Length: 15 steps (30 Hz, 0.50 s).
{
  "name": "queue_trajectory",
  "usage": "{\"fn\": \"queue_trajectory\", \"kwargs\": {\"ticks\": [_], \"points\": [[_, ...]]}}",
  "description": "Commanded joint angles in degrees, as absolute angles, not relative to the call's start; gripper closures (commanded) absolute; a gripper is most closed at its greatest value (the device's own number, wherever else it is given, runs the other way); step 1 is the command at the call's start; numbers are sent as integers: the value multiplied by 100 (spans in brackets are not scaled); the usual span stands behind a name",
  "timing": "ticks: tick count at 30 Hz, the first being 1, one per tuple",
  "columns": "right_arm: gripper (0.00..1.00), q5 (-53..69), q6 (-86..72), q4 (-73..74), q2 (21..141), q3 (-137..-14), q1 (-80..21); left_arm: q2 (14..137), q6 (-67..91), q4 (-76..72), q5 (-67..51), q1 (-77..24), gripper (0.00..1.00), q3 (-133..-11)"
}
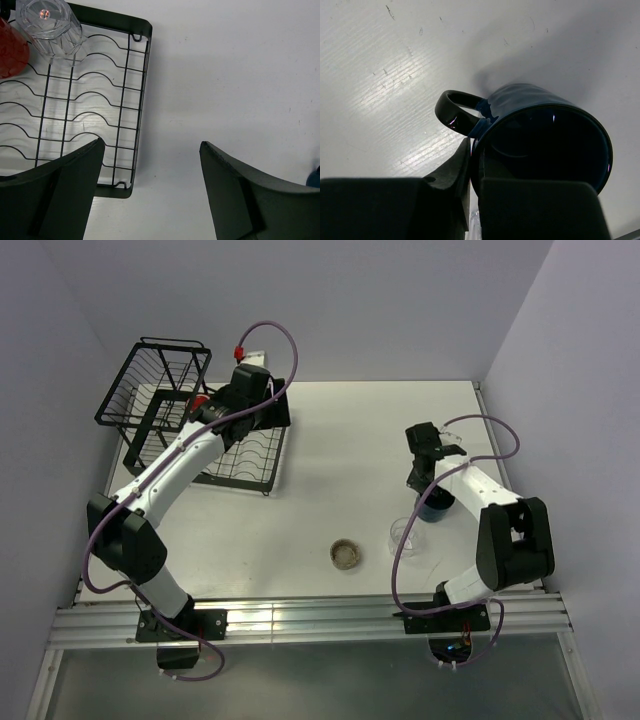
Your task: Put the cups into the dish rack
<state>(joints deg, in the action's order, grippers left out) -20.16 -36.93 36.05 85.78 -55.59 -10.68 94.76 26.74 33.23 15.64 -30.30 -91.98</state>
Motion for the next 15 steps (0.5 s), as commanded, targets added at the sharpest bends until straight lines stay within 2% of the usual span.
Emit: {"fn": "queue_trajectory", "kwargs": {"ticks": [1, 4, 9, 12, 15], "points": [[100, -2057, -3586, 3507, 8675, -5748, -958, 9299, 2760, 3050, 1503, -3041, 17, -9176], [100, -1969, -3464, 3594, 8543, -6055, -958, 9273, 2795, 2971, 1415, -3041, 16, -9158], [100, -1714, -3305, 4077, 8464, -7414, -958, 9194, 2848, 2734, 1108, -3041, 16, -9044], [100, -1293, -3164, 4184, 8455, -8155, -958, 9124, 2848, 2550, 810, -3015, 14, -8983], [100, -127, -2927, 3834, 8281, -8508, -958, 8913, 2856, 1945, -129, -2857, 12, -8685]]}}
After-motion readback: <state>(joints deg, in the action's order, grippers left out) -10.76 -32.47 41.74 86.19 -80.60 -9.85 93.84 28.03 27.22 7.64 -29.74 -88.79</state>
